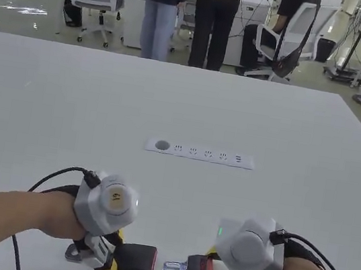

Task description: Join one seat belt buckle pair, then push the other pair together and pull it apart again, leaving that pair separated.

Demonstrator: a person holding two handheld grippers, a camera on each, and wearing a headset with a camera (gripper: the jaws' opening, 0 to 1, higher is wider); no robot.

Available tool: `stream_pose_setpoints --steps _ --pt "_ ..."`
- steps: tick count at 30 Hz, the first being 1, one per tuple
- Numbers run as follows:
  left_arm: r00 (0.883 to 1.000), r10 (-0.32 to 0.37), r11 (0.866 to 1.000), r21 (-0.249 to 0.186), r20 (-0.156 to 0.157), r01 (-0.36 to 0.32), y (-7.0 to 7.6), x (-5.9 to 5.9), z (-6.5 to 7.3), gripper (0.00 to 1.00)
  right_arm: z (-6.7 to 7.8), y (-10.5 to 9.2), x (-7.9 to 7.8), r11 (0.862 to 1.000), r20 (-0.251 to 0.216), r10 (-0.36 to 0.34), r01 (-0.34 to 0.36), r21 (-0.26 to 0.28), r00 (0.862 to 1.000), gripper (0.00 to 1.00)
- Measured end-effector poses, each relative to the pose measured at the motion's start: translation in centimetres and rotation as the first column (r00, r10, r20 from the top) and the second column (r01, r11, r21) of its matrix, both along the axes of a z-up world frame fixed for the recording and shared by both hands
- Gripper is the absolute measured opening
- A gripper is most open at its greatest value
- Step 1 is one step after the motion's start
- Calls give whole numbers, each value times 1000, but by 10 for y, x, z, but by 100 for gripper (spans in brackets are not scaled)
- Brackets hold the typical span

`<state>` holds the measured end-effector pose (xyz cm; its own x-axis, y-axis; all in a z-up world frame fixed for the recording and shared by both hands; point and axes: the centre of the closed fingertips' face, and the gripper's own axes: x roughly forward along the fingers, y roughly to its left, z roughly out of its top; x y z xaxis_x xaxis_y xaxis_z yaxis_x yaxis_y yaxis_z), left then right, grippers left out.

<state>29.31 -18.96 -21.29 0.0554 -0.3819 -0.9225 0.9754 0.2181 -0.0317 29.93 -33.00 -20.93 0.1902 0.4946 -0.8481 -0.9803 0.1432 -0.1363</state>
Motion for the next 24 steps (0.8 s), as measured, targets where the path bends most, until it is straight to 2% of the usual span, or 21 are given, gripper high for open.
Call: stream_pose_setpoints --steps 12,24 --pt "1000 -5 1000 -18 5 5 0 0 0 31 0 -11 -4 1000 -2 -11 11 -8 1000 32" --pt "1000 -11 1000 -14 6 11 0 0 0 31 1 -18 -4 1000 4 -12 12 -11 1000 33"
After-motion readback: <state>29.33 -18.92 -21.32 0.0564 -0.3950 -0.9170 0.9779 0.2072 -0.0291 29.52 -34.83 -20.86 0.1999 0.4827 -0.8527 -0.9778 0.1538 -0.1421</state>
